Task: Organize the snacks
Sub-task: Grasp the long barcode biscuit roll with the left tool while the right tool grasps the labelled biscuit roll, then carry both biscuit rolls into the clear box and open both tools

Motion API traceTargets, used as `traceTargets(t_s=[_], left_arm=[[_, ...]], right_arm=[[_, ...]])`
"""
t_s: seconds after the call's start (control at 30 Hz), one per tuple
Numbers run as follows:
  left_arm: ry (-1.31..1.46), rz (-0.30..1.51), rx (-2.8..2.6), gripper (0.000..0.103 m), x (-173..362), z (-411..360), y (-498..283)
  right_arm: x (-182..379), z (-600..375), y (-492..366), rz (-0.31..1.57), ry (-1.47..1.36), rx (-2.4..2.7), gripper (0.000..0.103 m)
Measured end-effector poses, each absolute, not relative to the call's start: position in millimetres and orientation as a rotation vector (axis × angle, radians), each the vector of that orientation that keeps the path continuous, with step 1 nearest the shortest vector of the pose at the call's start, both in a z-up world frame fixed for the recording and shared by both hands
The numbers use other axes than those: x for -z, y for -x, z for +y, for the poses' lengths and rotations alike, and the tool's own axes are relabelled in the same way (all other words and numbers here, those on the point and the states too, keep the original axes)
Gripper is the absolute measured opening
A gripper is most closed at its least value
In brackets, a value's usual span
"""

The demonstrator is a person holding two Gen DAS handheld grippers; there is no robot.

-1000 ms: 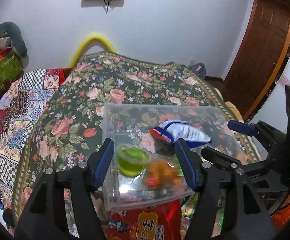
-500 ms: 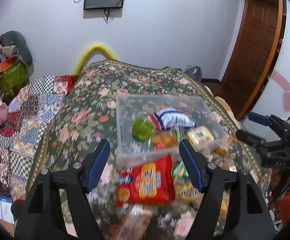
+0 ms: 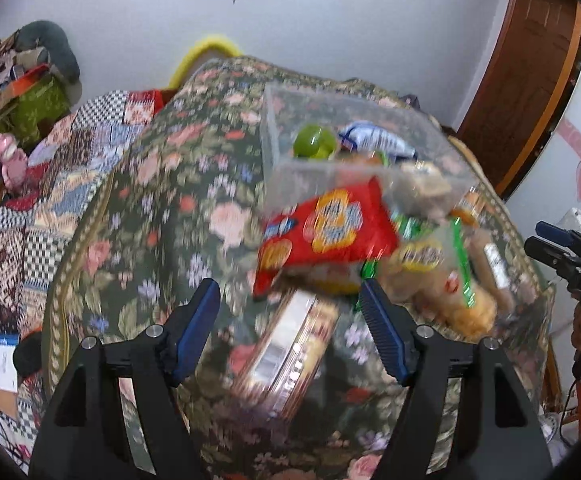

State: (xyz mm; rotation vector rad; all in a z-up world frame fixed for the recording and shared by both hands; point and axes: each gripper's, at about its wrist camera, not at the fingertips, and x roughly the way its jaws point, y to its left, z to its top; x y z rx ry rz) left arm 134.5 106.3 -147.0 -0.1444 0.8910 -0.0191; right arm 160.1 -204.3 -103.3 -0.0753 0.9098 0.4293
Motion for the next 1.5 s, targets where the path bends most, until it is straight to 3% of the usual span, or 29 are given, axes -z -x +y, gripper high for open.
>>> traceTargets(t_s=[0.4,0.47,0.53,0.6,0.67,0.7,0.83,1.5], left_arm=[[0.145,1.000,0.051,0.072,212,97,-137],[0.106,0.981,0.047,0.072,214,92,-137],[0.078,0.972,0.044,0.072,215,87,-137],[0.054,0.964,0.040,0.069,217,83,-136],[0.040,0.954,0.038,0.055,217,81,-132],[0.045,0.954,0.042,0.053,217,81,-130],[0.065,0.953,0.045,0.045,215,81,-124],[0.056,0.802,0.029,0.045,139,66,-98]], right_arm=[[150,-203,-160,1.035,0.057,-0.407,0.087],[157,-203,-164,1.052,0.048,-0.396,0.079],[165,-204,-167,1.083,0.019,-0.398,0.063],[170,-206,-167,1.098,-0.019,-0.413,0.057],[169,-206,-164,1.085,-0.013,-0.417,0.049],[169,-205,-163,1.084,-0.008,-0.421,0.044],[167,-208,-156,1.071,-0.007,-0.422,0.038],[125,-216,-153,0.947,-0.010,-0.445,0.035]])
